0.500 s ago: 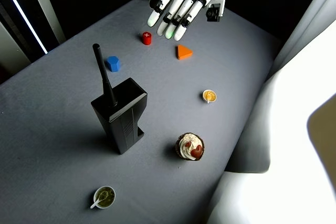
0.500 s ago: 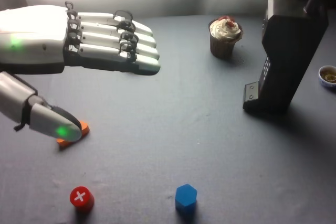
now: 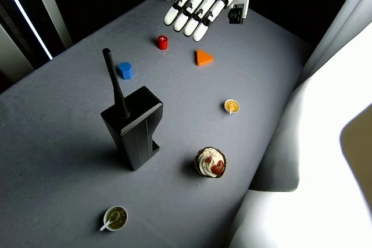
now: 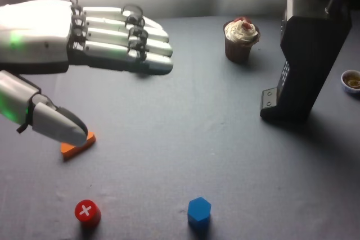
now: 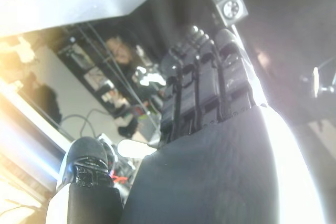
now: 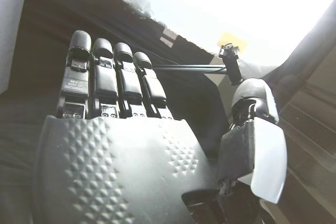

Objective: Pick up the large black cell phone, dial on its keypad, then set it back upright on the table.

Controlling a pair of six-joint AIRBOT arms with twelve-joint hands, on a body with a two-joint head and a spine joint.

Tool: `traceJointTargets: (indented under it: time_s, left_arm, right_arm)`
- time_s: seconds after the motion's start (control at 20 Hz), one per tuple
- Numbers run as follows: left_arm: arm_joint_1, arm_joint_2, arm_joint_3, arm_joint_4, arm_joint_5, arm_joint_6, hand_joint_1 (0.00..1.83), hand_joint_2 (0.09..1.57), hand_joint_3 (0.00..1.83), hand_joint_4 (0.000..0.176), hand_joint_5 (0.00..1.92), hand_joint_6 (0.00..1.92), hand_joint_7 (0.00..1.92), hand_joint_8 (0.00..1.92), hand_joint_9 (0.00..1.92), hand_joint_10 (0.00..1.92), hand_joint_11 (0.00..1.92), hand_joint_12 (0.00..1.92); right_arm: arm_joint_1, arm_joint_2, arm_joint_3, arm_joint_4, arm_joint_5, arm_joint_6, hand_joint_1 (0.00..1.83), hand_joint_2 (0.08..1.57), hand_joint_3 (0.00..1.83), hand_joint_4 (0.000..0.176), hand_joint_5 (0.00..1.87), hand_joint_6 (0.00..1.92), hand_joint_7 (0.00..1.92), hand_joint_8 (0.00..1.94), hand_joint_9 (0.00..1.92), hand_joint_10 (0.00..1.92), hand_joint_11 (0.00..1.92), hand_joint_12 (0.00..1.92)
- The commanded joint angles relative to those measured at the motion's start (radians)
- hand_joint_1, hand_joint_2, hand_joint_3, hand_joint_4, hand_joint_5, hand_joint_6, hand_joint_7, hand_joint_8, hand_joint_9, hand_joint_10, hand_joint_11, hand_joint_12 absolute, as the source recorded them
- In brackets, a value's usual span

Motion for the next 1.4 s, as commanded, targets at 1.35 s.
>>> traceJointTargets:
  time_s: [1.35]
  left_arm:
    - [-0.058,0.019,-0.061,-0.069,-0.027,0.035,0.0,1.12,0.0,0.0,0.19,0.0,0.18,0.0,0.13,0.0,0.0,0.46]
  right_arm:
    - [0.426,-0.427,0.469,-0.177,-0.077,-0.147,0.63,0.99,0.0,0.0,0.0,0.0,0.0,0.0,0.0,0.0,0.0,0.06]
